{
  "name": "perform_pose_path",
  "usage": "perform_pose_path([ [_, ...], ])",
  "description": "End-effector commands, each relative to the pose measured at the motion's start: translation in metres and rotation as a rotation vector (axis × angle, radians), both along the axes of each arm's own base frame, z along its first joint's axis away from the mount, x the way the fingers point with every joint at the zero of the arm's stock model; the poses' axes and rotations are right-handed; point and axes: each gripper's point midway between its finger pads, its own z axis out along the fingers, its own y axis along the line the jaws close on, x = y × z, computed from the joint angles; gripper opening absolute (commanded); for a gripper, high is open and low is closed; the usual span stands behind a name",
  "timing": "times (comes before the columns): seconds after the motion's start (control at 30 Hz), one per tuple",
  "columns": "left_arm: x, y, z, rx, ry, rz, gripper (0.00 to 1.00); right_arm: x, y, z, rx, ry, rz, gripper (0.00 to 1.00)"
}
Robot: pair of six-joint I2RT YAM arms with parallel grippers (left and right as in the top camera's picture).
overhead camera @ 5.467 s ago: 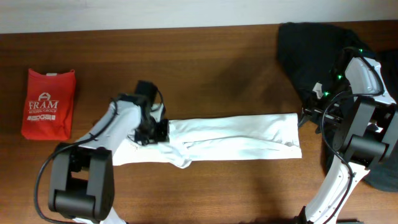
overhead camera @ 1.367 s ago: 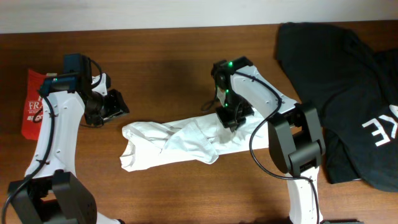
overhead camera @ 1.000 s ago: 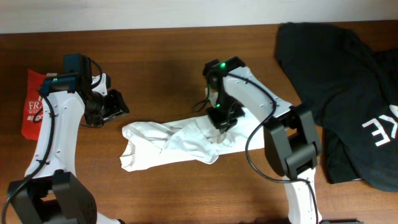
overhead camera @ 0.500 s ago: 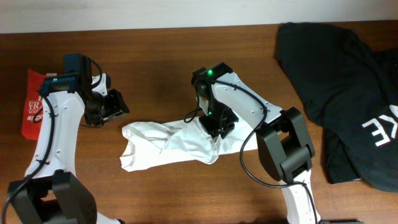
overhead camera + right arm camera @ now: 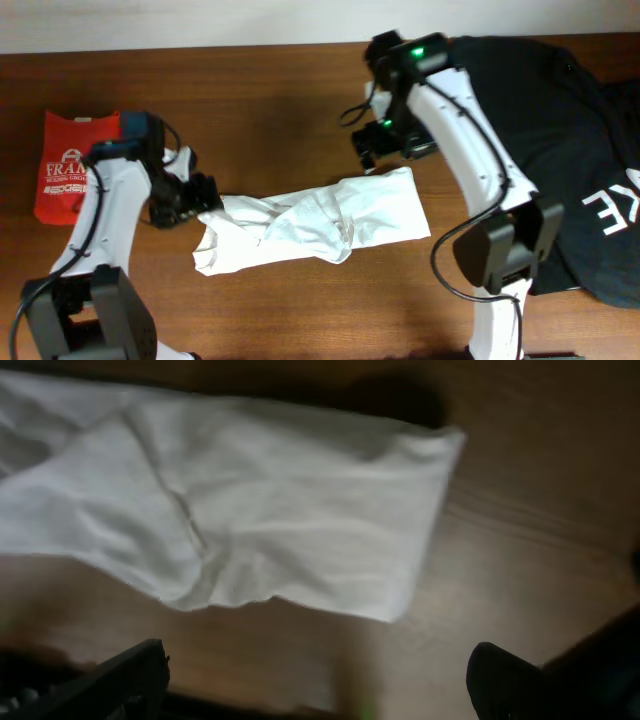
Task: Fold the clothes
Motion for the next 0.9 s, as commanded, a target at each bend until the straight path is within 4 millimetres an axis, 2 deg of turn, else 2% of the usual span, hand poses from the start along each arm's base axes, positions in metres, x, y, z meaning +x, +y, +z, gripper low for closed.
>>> perform_pose_path([
  [0.0,-0.027,-0.017,-0.026,-0.057,0.02,-0.156,0.75,0.003,-0.01,0.003,0.025,0.005,-0.047,0.99],
  [0.13,-0.044,-0.019,-0.055,-0.06,0.031,-0.21,0.76,0.005,-0.015,0.003,0.024,0.004,-0.06,0.99],
  [0.27,-0.044,-0.018,-0.077,-0.046,-0.025,-0.233,0.76,0.005,-0.015,0.003,0.024,0.004,-0.061,0.99],
  [0.37,-0.039,-0.018,-0.086,-0.038,-0.069,-0.234,0.76,0.005,-0.015,0.003,0.024,0.004,-0.06,0.99],
  [0.47,-0.032,-0.017,-0.086,-0.031,-0.099,-0.235,0.76,0.005,-0.015,0.003,0.024,0.004,-0.06,0.99],
  [0.6,-0.037,-0.017,-0.084,-0.034,-0.071,-0.234,0.76,0.005,-0.015,0.003,0.024,0.004,-0.06,0.99],
  [0.7,-0.034,-0.011,-0.075,0.001,-0.056,-0.234,0.76,0.005,-0.016,0.003,0.021,0.002,-0.057,0.99],
  [0.8,-0.02,0.0,-0.058,0.06,-0.076,-0.234,0.75,0.005,-0.016,0.003,0.017,0.001,-0.056,0.99],
  [0.87,-0.014,0.001,-0.054,0.068,-0.091,-0.234,0.75,0.005,-0.016,0.003,0.017,0.001,-0.057,0.99],
])
